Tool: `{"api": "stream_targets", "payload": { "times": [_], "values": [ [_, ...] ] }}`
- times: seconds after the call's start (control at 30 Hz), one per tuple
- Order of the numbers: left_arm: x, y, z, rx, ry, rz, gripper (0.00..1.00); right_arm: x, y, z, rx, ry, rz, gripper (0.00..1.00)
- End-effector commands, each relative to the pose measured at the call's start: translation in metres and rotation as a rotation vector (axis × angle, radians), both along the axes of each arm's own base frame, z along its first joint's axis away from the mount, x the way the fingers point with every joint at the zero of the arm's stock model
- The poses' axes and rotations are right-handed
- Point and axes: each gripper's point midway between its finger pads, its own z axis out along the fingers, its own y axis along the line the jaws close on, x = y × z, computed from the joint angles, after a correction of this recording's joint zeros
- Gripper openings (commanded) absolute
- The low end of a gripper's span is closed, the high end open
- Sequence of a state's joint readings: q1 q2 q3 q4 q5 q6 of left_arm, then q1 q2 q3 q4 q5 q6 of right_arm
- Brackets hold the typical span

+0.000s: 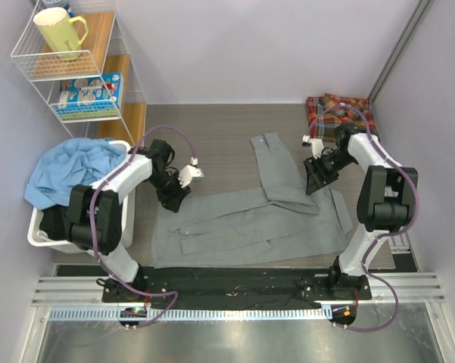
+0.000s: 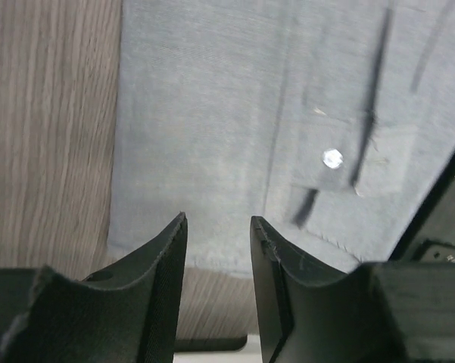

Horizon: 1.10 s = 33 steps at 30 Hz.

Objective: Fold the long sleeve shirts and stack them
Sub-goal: Fold the shirt

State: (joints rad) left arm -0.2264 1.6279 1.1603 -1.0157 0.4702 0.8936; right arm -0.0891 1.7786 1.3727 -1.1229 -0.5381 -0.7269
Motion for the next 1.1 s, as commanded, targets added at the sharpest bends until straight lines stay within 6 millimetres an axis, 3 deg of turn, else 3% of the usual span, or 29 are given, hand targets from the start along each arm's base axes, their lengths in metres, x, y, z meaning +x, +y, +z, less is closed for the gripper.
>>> {"api": "stream_targets", "payload": {
  "times": [0.0,0.13,0.3,0.37,0.4,0.47,0.5,0.57,0.6,0.63,0.7,0.77,0.8,0.83,0.87,0.9,0.93,0.97,1.0,1.03,1.07],
  "values": [
    [0.032,-0.007,-0.022,0.097,-0.033,0.134,0.38,0.024,0.004,-0.021,0.014,0.041,-0.097,0.54],
    [0.049,-0.012,-0.051,0.163,0.0,0.176,0.34,0.035,0.0,-0.041,0.001,0.065,-0.118,0.53],
    [0.088,-0.011,-0.068,0.218,-0.042,0.23,0.32,0.049,-0.003,-0.06,-0.016,0.093,-0.13,0.52],
    [0.094,-0.01,-0.082,0.252,-0.005,0.231,0.31,0.064,-0.002,-0.049,-0.004,0.06,-0.115,0.53],
    [0.097,-0.01,-0.086,0.261,0.008,0.235,0.31,0.062,-0.001,-0.043,0.011,0.079,-0.107,0.55],
    [0.109,-0.015,-0.083,0.238,0.023,0.246,0.31,0.084,0.004,-0.018,0.046,0.016,-0.108,0.59],
    [0.112,-0.017,-0.081,0.224,0.023,0.248,0.31,0.104,0.004,0.001,0.058,-0.052,-0.117,0.6],
    [0.118,-0.023,-0.069,0.191,0.017,0.242,0.31,0.128,0.007,0.008,0.08,-0.096,-0.136,0.68],
    [0.119,-0.025,-0.064,0.176,0.014,0.242,0.32,0.149,0.008,0.025,0.089,-0.15,-0.162,0.72],
    [0.118,-0.027,-0.058,0.16,0.011,0.23,0.33,0.16,0.009,0.014,0.091,-0.143,-0.172,0.74],
    [0.119,-0.034,-0.041,0.114,-0.015,0.225,0.35,0.196,0.014,0.026,0.087,-0.232,-0.195,0.76],
    [0.119,-0.038,-0.025,0.069,-0.025,0.232,0.42,0.218,0.024,0.008,0.065,-0.247,-0.191,0.79],
    [0.12,-0.046,-0.004,-0.02,-0.036,0.24,0.44,0.233,0.029,0.019,0.063,-0.299,-0.187,0.79],
    [0.124,-0.051,0.009,-0.077,-0.056,0.245,0.47,0.239,0.032,0.017,0.057,-0.313,-0.182,0.8],
    [0.124,-0.054,0.022,-0.129,-0.065,0.264,0.59,0.246,0.034,0.006,0.046,-0.313,-0.179,0.81],
    [0.132,-0.061,0.05,-0.235,-0.123,0.266,0.63,0.254,0.032,0.011,0.035,-0.346,-0.174,0.83],
    [0.135,-0.063,0.066,-0.282,-0.158,0.271,0.67,0.255,0.049,0.009,0.03,-0.358,-0.142,0.84],
    [0.133,-0.066,0.074,-0.324,-0.163,0.29,0.8,0.259,0.054,0.003,0.013,-0.376,-0.131,0.85],
    [0.142,-0.068,0.105,-0.389,-0.263,0.295,0.82,0.261,0.057,-0.001,0.0,-0.382,-0.125,0.87],
    [0.144,-0.07,0.118,-0.421,-0.299,0.301,0.84,0.263,0.059,-0.004,-0.014,-0.393,-0.123,0.88],
    [0.145,-0.071,0.128,-0.452,-0.314,0.327,0.99,0.27,0.061,-0.006,-0.023,-0.423,-0.121,0.89]
  ]
}}
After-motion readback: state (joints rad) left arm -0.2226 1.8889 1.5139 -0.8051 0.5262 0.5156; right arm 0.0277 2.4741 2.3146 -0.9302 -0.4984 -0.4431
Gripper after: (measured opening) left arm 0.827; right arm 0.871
